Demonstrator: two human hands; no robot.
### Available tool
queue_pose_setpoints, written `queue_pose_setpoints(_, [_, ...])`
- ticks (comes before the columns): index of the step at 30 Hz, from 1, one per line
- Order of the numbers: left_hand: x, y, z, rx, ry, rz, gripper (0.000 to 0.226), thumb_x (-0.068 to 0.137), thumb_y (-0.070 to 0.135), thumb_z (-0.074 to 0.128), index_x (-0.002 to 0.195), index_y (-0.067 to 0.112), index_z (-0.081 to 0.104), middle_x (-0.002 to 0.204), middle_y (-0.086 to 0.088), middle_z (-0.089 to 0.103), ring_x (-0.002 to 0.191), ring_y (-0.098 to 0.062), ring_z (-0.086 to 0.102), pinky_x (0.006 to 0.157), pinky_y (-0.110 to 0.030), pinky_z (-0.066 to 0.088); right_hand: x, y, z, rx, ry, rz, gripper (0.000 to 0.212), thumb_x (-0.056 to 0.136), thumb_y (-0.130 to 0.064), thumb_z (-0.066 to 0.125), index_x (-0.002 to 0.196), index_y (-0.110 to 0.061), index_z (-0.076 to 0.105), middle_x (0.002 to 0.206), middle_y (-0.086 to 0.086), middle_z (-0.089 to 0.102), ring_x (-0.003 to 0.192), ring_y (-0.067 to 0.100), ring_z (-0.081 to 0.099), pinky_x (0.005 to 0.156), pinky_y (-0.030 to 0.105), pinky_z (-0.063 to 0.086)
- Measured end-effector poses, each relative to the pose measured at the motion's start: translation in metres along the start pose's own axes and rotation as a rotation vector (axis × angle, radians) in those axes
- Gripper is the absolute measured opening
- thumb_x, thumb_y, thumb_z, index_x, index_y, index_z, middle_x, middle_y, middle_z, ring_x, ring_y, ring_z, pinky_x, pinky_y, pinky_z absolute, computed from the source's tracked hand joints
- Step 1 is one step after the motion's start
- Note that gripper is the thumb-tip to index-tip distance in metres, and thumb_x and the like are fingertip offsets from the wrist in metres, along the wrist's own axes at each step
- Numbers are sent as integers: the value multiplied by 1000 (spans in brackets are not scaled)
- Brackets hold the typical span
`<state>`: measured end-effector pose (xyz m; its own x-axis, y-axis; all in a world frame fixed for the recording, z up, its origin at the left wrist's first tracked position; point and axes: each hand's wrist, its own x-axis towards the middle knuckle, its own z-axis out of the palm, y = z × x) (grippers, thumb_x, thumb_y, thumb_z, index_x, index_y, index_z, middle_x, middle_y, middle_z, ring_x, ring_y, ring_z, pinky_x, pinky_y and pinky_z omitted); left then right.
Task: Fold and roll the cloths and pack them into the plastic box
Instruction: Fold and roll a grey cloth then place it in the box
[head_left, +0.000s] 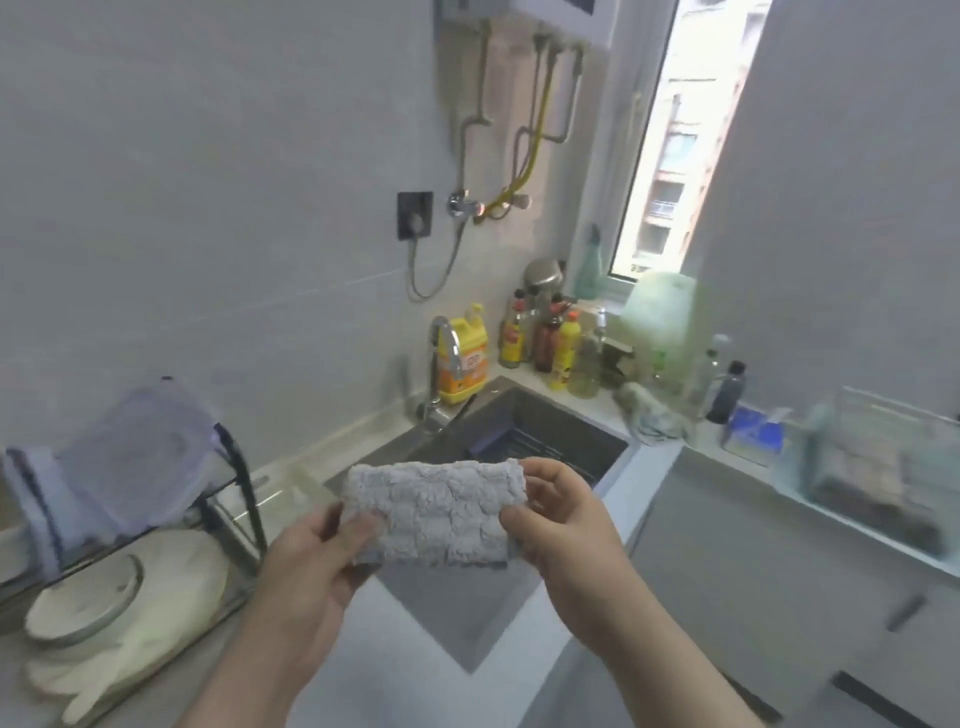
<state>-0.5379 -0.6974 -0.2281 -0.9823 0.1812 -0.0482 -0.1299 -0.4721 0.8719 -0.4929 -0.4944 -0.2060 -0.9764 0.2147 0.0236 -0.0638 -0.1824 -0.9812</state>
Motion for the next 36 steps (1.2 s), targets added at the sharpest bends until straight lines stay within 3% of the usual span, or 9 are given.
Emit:
queue_pose_setpoints(4, [23, -39, 103, -21, -300, -145, 28, 56, 11, 73, 82, 2, 76, 90, -20, 73, 70, -23, 72, 56, -28, 58, -19, -25, -98, 53, 280, -44, 32, 65, 0, 60, 91, -16, 67, 97, 12, 69, 81, 28, 64, 71, 45, 51])
queue_pose_setpoints(8, [39, -89, 201, 31, -467, -256, 26, 65, 0, 57, 87, -1, 71, 84, -22, 73, 64, -26, 71, 50, -29, 57, -39, -39, -193, 71, 500, -81, 33, 64, -2, 63, 93, -15, 67, 96, 11, 71, 84, 28, 65, 74, 46, 51])
queue_pose_setpoints(12, [58, -144, 294, 71, -593, -370, 44, 45, 9, 72, 87, -3, 73, 92, -24, 72, 73, -30, 72, 60, -35, 60, -43, -42, -288, 131, 647, -101, 44, 61, 0, 63, 104, -7, 61, 98, 16, 71, 86, 33, 62, 77, 47, 43])
queue_pose_setpoints(16, [86, -202, 382, 79, -648, -471, 25, 72, -5, 59, 92, -4, 73, 89, -24, 72, 70, -32, 72, 54, -35, 59, -33, -49, -383, 170, 658, -76, 53, 59, 4, 62, 111, -3, 60, 98, 18, 73, 89, 32, 68, 81, 47, 49])
queue_pose_setpoints(18, [99, -231, 426, 66, -648, -486, 25, 76, -5, 54, 75, 2, 78, 82, -22, 73, 66, -29, 72, 49, -32, 57, -25, -54, -426, 169, 641, -57, 52, 57, 6, 62, 109, 1, 60, 91, 18, 74, 79, 27, 71, 67, 37, 57])
queue_pose_setpoints(21, [116, -264, 486, 32, -601, -468, 27, 74, -3, 55, 66, 7, 78, 78, -20, 73, 63, -26, 71, 52, -32, 58, -12, -67, -479, 183, 604, -25, 50, 58, 7, 62, 107, 3, 57, 88, 17, 72, 68, 23, 70, 49, 26, 52])
queue_pose_setpoints(27, [161, -311, 571, 33, -579, -472, 22, 89, -5, 47, 98, -6, 67, 89, -17, 74, 74, -21, 73, 59, -28, 59, 32, -79, -562, 150, 634, -44, 59, 51, 0, 72, 108, -1, 54, 92, 18, 72, 80, 30, 62, 62, 31, 50])
queue_pose_setpoints(31, [208, -342, 619, 29, -589, -454, 17, 92, -2, 47, 99, -4, 63, 86, -12, 75, 73, -16, 72, 58, -23, 58, 77, -80, -609, 82, 690, -56, 67, 45, -9, 75, 107, -2, 53, 98, 17, 72, 86, 28, 66, 65, 34, 53])
queue_pose_setpoints(36, [276, -390, 684, -16, -582, -457, 18, 93, -2, 47, 104, -7, 59, 96, -17, 72, 81, -20, 71, 67, -24, 59, 146, -80, -671, -84, 764, -2, 47, 53, 0, 64, 99, -9, 55, 85, 4, 70, 72, 13, 62, 61, 25, 49])
